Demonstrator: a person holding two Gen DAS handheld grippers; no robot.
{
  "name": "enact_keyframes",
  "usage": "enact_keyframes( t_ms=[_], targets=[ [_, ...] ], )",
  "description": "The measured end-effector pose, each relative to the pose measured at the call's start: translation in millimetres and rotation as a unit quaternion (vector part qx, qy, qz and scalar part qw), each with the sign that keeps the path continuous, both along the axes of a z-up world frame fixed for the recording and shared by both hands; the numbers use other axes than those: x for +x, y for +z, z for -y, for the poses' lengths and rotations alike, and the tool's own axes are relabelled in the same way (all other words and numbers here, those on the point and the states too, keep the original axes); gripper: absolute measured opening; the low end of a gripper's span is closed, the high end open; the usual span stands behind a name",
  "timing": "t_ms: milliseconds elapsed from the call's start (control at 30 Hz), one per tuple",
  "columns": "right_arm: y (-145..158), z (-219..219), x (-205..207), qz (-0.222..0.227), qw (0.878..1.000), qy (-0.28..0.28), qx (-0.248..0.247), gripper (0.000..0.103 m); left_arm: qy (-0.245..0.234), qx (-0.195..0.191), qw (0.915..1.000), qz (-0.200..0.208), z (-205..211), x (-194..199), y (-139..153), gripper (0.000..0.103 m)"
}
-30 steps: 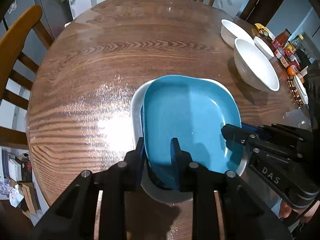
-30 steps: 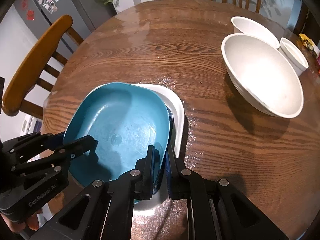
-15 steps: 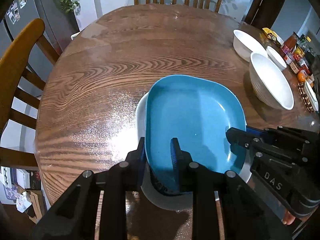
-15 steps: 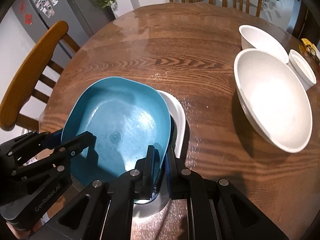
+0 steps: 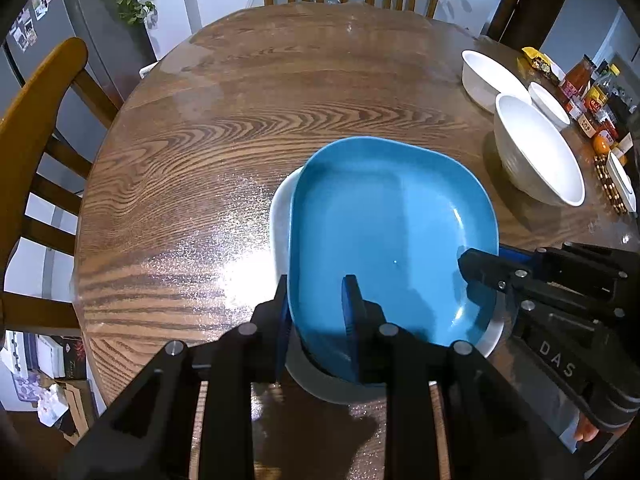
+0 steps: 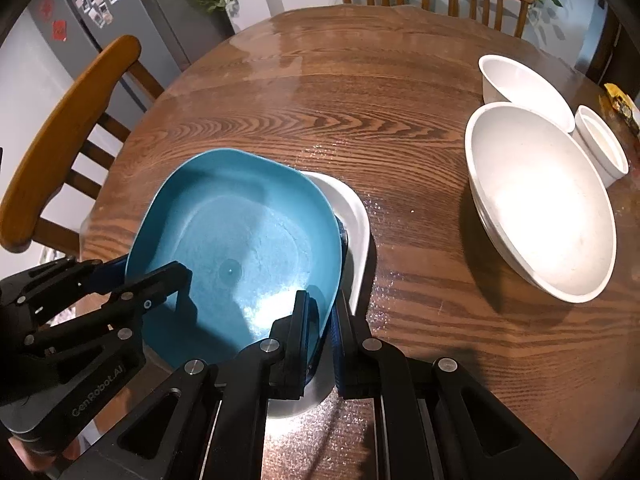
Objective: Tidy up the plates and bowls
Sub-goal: 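Settle the teal-blue dish flat on the stack and open the right gripper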
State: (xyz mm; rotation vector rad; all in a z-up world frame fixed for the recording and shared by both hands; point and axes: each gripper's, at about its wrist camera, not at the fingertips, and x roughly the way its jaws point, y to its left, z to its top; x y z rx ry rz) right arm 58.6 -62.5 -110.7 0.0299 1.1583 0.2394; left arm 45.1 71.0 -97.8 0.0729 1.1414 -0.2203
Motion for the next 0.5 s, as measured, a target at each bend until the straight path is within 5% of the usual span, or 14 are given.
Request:
enact_keyframes(
  t_ms=[300,500],
  targets=[
    [4.0,-3.0,-2.4,0.007,1.000,0.002,-0.004,0.012,0.003,0.003,1.0000,0.003,0.2,-3.2,4.2,0.022],
    [8.0,-2.4,-3.2,0.012,1.000,0.000,-0.003,0.012,0.005,0.002,0.9999,0.010,-1.1,-6.8,9.3,0.037]
  ],
)
